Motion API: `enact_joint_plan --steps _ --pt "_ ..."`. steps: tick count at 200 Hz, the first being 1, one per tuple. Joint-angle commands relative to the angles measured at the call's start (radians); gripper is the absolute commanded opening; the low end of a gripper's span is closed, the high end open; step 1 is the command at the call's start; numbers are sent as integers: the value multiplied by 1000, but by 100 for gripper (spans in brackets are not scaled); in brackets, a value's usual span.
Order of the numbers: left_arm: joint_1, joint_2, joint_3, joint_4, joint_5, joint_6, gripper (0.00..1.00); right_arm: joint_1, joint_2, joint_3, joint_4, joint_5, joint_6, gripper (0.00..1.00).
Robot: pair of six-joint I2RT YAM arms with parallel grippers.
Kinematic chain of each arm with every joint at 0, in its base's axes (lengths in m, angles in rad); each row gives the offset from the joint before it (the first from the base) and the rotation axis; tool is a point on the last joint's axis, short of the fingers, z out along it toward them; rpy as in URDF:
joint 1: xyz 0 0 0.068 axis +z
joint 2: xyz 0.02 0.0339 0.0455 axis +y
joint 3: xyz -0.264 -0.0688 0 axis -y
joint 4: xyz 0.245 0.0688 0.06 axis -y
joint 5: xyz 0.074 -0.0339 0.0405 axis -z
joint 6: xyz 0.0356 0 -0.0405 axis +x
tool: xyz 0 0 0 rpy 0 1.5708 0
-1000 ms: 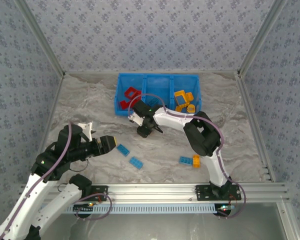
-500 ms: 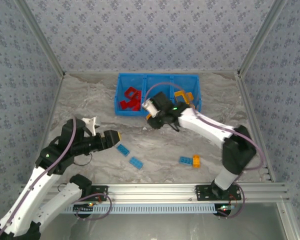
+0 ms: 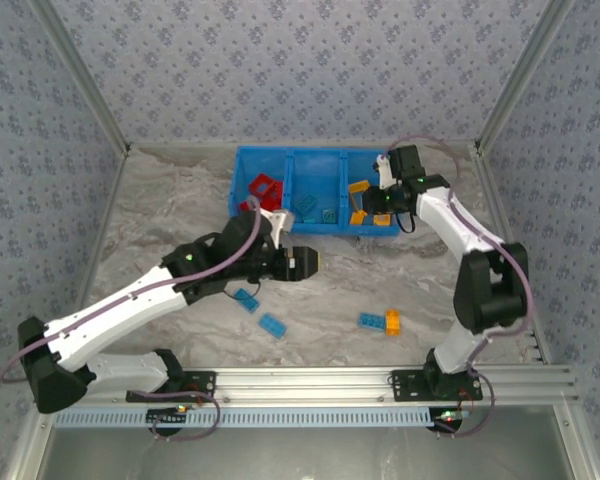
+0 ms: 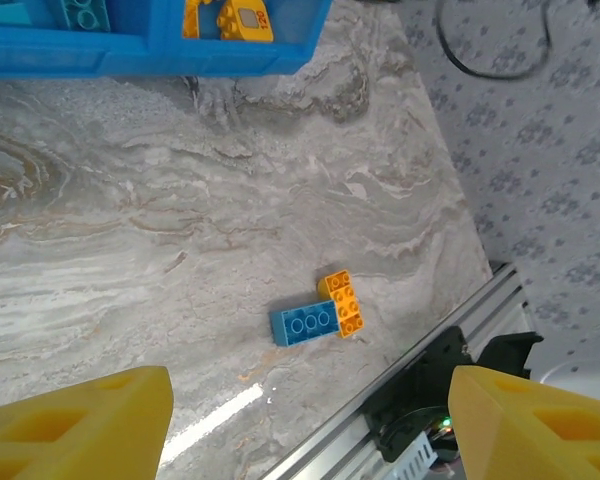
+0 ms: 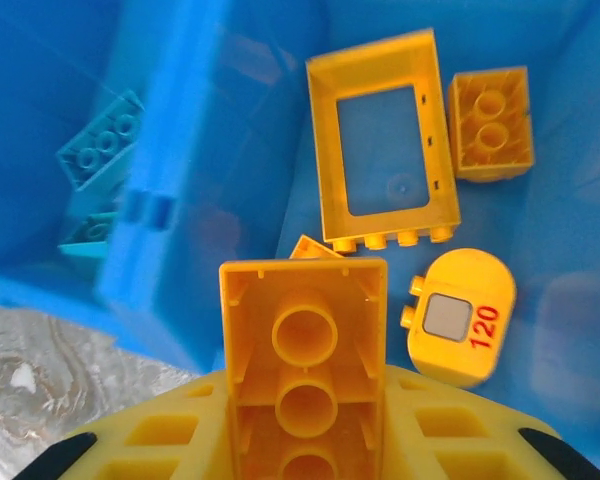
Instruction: Sort the legos into containers by color
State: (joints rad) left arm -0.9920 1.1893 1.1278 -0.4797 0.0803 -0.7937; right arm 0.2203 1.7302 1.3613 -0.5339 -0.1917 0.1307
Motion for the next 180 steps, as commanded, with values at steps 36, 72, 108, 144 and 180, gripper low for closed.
enact_joint_plan --steps 36,72,108,144,180 --pt "-52 16 43 38 -113 20 74 -31 186 129 2 -175 73 38" --pt "-71 11 48 21 -141 20 73 -33 223 145 11 -201 86 47" --pt "-80 4 54 9 -158 21 73 -34 190 115 25 -197 90 56" --pt "-121 5 84 8 -188 49 73 -34 73 64 47 -154 86 50" --pt "-232 118 238 -76 -307 136 72 -28 -26 11 47 -116 89 44"
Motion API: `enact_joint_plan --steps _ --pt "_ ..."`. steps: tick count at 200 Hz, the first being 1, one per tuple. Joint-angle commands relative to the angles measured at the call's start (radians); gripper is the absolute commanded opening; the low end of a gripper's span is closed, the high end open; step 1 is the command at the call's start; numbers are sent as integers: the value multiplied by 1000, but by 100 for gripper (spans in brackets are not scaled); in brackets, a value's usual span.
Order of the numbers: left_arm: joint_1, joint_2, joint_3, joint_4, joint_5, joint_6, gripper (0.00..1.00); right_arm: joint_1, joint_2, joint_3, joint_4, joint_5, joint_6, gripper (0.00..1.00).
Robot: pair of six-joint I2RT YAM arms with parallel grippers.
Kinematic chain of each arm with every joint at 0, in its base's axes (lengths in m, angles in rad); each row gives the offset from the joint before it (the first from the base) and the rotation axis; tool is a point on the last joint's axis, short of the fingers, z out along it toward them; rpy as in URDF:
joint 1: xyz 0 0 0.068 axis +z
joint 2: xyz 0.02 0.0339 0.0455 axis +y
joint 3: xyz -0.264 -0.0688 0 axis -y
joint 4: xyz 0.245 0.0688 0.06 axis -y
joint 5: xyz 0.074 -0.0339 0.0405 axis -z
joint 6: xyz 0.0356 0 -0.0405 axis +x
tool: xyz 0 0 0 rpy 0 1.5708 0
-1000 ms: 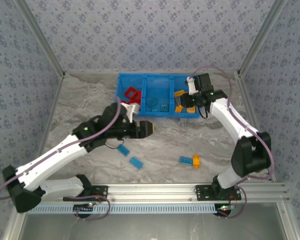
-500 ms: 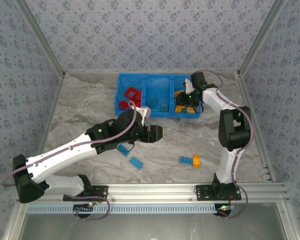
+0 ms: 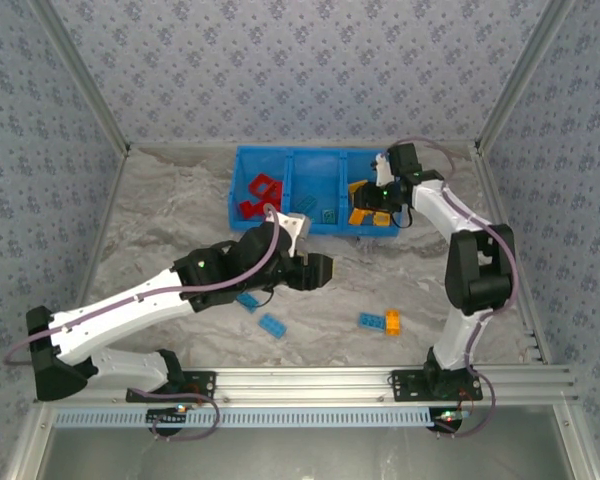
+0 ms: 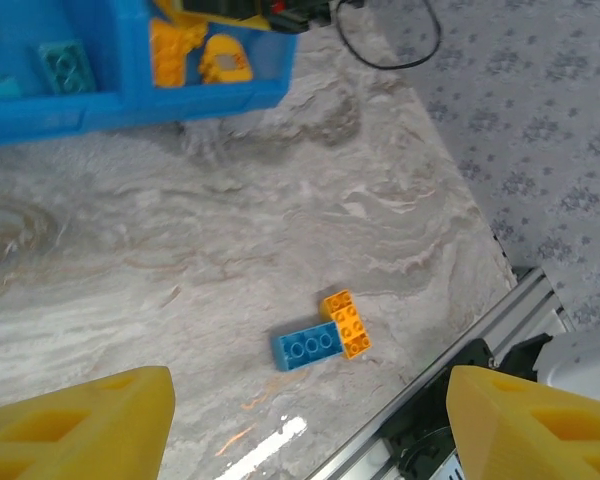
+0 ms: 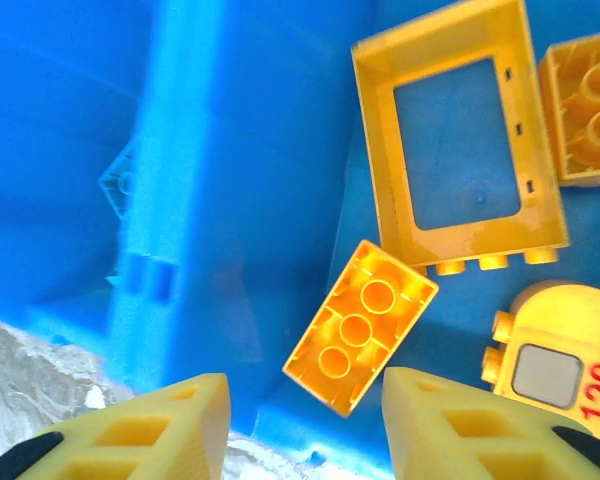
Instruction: Sort the legos into containers by color
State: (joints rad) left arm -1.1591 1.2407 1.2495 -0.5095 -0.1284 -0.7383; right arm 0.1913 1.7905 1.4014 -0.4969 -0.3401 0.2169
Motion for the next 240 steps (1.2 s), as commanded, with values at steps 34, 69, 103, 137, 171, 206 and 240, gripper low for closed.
enact_joint_plan --steps 34,69,103,137,171,206,240 --pt "-181 172 244 -121 -299 143 73 32 -251 -144 21 129 22 42" --pt "-165 157 227 -375 -515 -113 75 173 -544 -330 11 298 19 48" --pt "-14 -7 -61 -494 -386 -434 78 521 -806 -511 26 438 47 60" --pt "145 -167 -385 -353 -193 -598 77 978 -962 -680 147 616 65 70" --pt "251 -124 -484 -234 -98 -652 77 1246 -921 -738 255 749 38 77" --pt "306 44 -446 -210 -55 -706 79 1304 -792 -669 245 787 32 77" --pt "357 128 -473 -115 -28 -749 76 1305 -747 -647 270 784 27 77"
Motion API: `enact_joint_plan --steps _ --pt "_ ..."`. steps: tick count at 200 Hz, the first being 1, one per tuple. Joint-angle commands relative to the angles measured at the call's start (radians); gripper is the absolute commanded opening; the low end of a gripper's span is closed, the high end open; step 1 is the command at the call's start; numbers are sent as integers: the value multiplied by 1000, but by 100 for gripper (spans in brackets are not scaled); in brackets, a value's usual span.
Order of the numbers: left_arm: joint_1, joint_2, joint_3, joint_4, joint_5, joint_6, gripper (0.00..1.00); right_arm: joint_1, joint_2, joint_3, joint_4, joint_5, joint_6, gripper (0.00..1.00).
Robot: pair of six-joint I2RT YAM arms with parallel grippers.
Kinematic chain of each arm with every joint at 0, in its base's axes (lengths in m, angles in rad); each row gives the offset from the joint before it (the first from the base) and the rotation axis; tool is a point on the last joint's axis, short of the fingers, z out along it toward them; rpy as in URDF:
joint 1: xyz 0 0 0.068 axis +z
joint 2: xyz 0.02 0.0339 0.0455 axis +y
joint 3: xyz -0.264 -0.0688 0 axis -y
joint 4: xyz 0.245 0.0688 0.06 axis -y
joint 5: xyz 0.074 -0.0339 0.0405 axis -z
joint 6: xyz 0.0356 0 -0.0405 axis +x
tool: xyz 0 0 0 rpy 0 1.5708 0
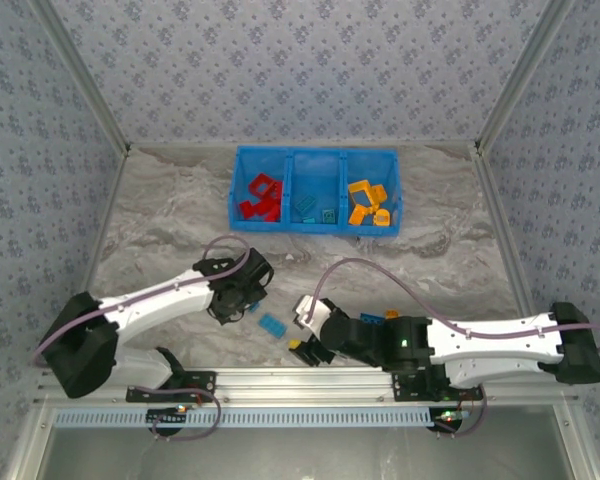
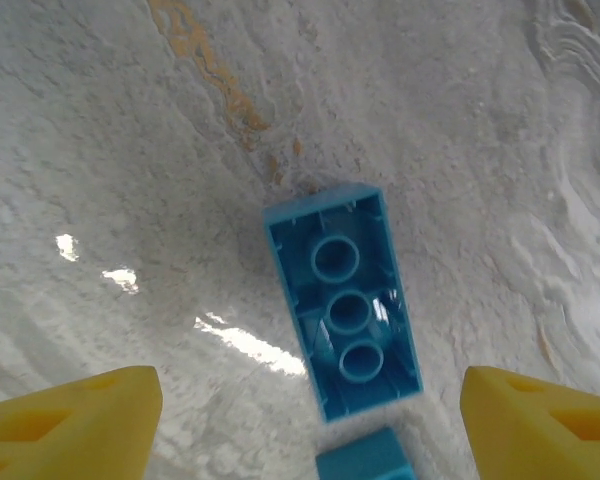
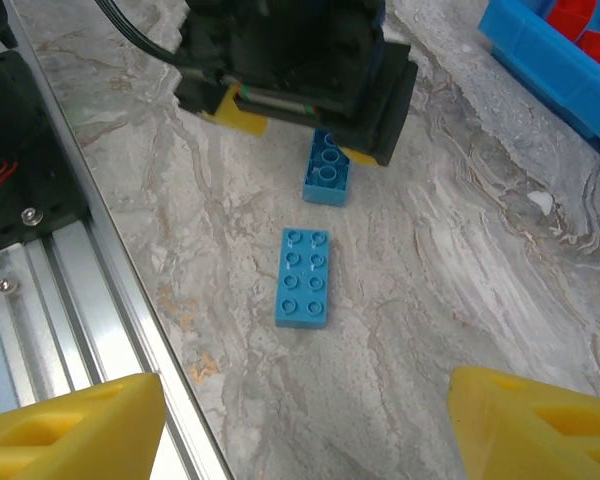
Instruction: Sort the legos into containers by color
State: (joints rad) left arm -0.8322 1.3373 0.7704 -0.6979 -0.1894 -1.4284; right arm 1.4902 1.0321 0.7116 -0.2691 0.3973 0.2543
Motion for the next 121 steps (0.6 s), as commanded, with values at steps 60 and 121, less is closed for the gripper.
enact_joint_plan --steps 60,121 --pt "73 140 -6 152 65 -36 60 5 13 29 38 44 19 77" --pt "70 143 -6 169 51 -16 29 -13 -11 30 19 67 24 76"
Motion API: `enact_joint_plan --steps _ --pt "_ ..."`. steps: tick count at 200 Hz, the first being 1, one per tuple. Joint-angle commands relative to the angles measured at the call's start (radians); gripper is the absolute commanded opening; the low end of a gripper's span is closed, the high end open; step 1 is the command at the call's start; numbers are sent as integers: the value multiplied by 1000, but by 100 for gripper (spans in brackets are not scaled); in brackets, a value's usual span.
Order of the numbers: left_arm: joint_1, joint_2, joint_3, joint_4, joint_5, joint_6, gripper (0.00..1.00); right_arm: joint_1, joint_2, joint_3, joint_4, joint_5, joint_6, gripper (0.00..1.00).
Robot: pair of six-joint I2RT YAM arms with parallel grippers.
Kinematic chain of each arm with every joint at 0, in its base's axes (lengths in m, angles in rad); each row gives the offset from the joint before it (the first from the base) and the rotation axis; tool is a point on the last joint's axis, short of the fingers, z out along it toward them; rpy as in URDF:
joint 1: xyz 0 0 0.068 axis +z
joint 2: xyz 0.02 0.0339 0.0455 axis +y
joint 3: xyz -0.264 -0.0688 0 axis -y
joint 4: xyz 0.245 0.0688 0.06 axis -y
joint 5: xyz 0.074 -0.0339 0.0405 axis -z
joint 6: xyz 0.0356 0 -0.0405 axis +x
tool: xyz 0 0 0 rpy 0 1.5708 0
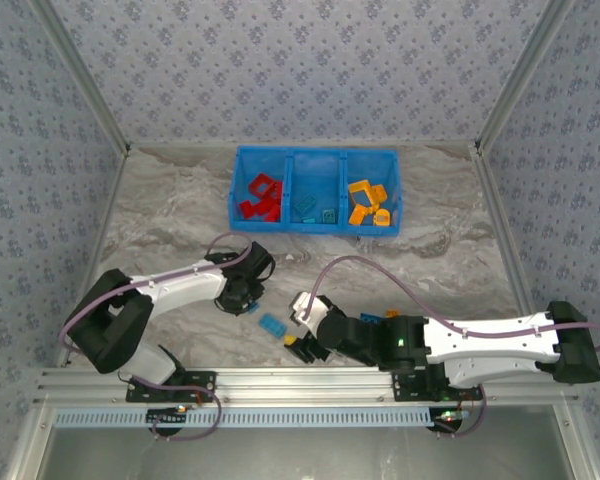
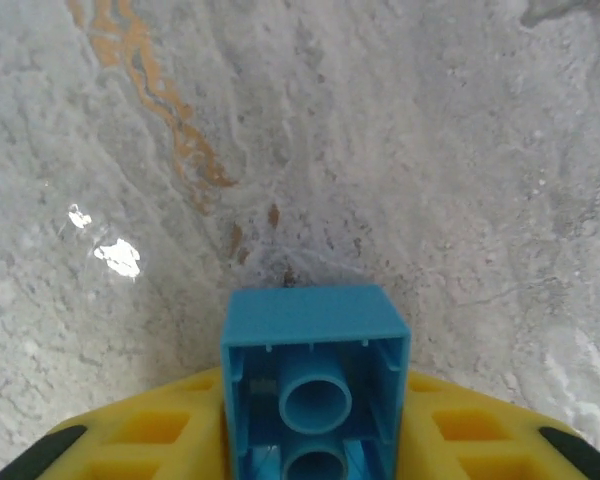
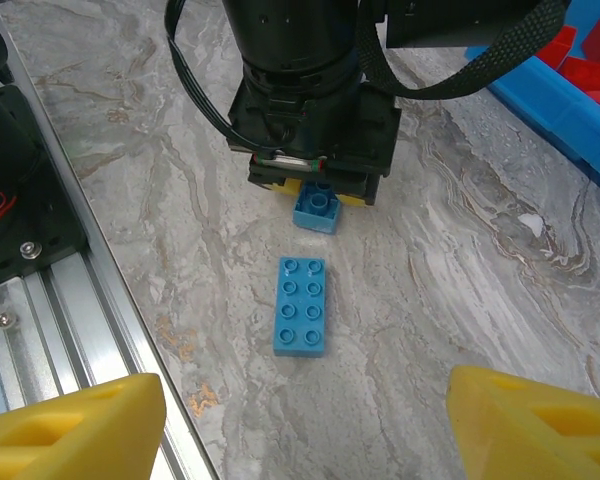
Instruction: Sort the legos into containers by color
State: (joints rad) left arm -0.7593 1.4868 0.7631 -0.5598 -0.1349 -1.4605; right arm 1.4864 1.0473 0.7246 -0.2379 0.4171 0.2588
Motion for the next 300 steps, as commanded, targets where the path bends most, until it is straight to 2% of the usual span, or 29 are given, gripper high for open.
enact_joint_plan --steps 1,11,30,47,67,85,115,140,191,213,267,300 --pt "-2 -9 3 29 -5 17 29 -10 -28 17 -14 50 20 76" --pt "-6 -25 23 12 -22 43 24 -19 -49 28 -40 82 23 76" --pt "-22 -52 127 -49 -71 144 22 -64 -107 80 -129 183 26 76" --pt "-30 -34 281 -106 -91 272 22 -136 -159 141 -160 222 -16 76" --pt "-29 40 491 -185 -96 417 22 -213 -181 206 -119 230 -102 76" --pt "-26 134 675 -225 -82 533 22 -276 -163 245 -60 237 -182 76" --pt "-6 333 974 -256 -22 696 22 -366 -100 308 -14 221 -200 76" --pt "27 526 1243 -297 12 805 22 -398 -53 322 24 198 -198 76" --pt "118 859 1625 -336 155 865 19 -433 -6 276 104 206 -178 77" --pt "132 942 1698 -323 203 881 20 -440 0 270 106 202 -165 77" --pt "139 1043 1731 -263 270 885 26 -447 -1 250 75 189 -122 77" --pt "139 1060 1733 -280 277 872 39 -447 -11 231 46 192 -71 77"
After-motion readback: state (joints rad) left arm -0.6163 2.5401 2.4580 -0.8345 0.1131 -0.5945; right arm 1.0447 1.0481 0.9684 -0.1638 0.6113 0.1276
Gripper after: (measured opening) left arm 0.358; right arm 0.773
